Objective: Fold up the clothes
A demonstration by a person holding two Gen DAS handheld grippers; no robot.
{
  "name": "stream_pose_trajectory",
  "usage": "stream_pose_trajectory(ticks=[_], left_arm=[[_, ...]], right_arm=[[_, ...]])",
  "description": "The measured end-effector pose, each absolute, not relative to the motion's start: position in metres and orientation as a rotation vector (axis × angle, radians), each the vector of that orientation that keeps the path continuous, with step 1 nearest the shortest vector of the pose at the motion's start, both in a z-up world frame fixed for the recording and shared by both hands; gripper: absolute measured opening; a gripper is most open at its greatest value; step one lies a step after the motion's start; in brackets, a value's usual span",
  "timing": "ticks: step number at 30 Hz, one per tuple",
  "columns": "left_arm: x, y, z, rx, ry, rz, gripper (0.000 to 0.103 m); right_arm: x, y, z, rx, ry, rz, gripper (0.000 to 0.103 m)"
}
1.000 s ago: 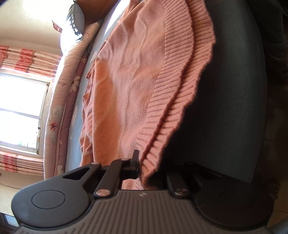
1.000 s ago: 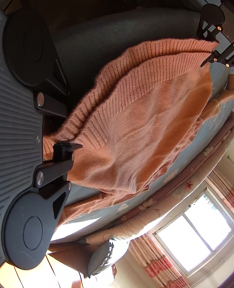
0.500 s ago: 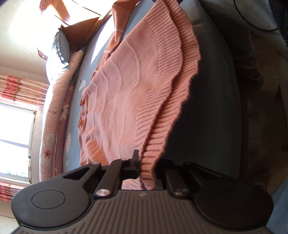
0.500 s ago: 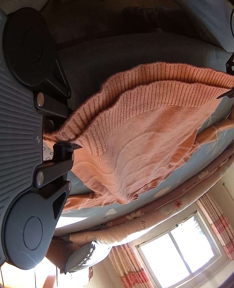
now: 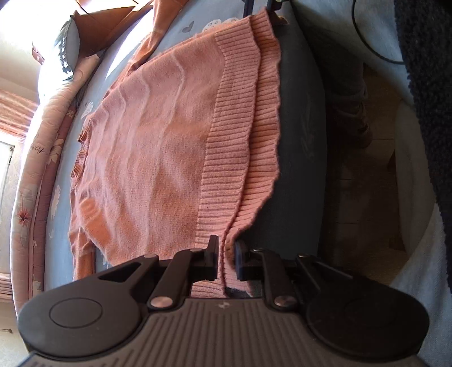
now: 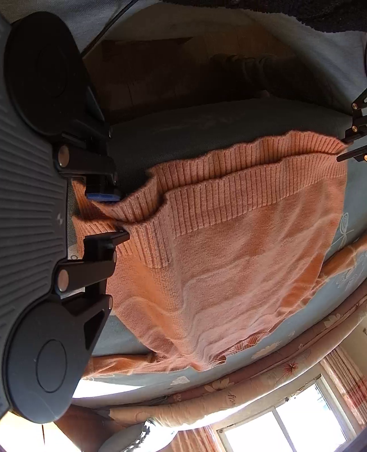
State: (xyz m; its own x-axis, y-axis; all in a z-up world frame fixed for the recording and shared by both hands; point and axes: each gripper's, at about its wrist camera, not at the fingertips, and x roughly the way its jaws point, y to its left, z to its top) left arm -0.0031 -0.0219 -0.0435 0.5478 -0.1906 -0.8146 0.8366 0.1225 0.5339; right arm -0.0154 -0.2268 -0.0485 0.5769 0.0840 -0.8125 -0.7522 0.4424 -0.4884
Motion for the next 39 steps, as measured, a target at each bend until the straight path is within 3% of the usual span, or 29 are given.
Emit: stream_pose_trajectory(ticks=[4, 8, 10, 12, 15, 22, 30, 37, 39], left_arm=[[0.019, -0.016, -0.004, 1.007, 0.719, -0.794, 0.014], [0.059, -0.006, 0.029, 0.699, 0.783, -0.691, 0.016], [0.079, 0.003, 0.039, 0.589, 0.796, -0.653, 0.025], [0.099, 0.011, 0.045, 0.506, 0.799, -0.625, 0.039], [0.126, 0.02, 0.045, 0.407, 0.827, -0.567, 0.045], [0.213, 0.074, 0.02, -0.086, 0.964, -0.416, 0.051], [0.272, 0.104, -0.035, -0.384, 1.013, -0.39, 0.052], [0.322, 0.128, -0.084, -0.635, 1.044, -0.367, 0.053], [0.333, 0.134, -0.094, -0.705, 1.042, -0.387, 0.067]], right_arm=[[-0.002, -0.243, -0.015, -0.726, 0.806, 0.604, 0.023], [0.021, -0.269, 0.009, -0.434, 0.814, 0.571, 0.037], [0.03, -0.282, 0.017, -0.304, 0.825, 0.579, 0.038], [0.034, -0.292, 0.024, -0.219, 0.819, 0.588, 0.044], [0.04, -0.305, 0.029, -0.149, 0.82, 0.555, 0.049], [0.101, -0.36, 0.016, 0.207, 0.836, 0.452, 0.055], [0.197, -0.429, -0.026, 0.662, 0.844, 0.358, 0.056], [0.264, -0.447, -0.088, 0.769, 0.932, 0.339, 0.057], [0.267, -0.448, -0.103, 0.811, 0.94, 0.382, 0.057]])
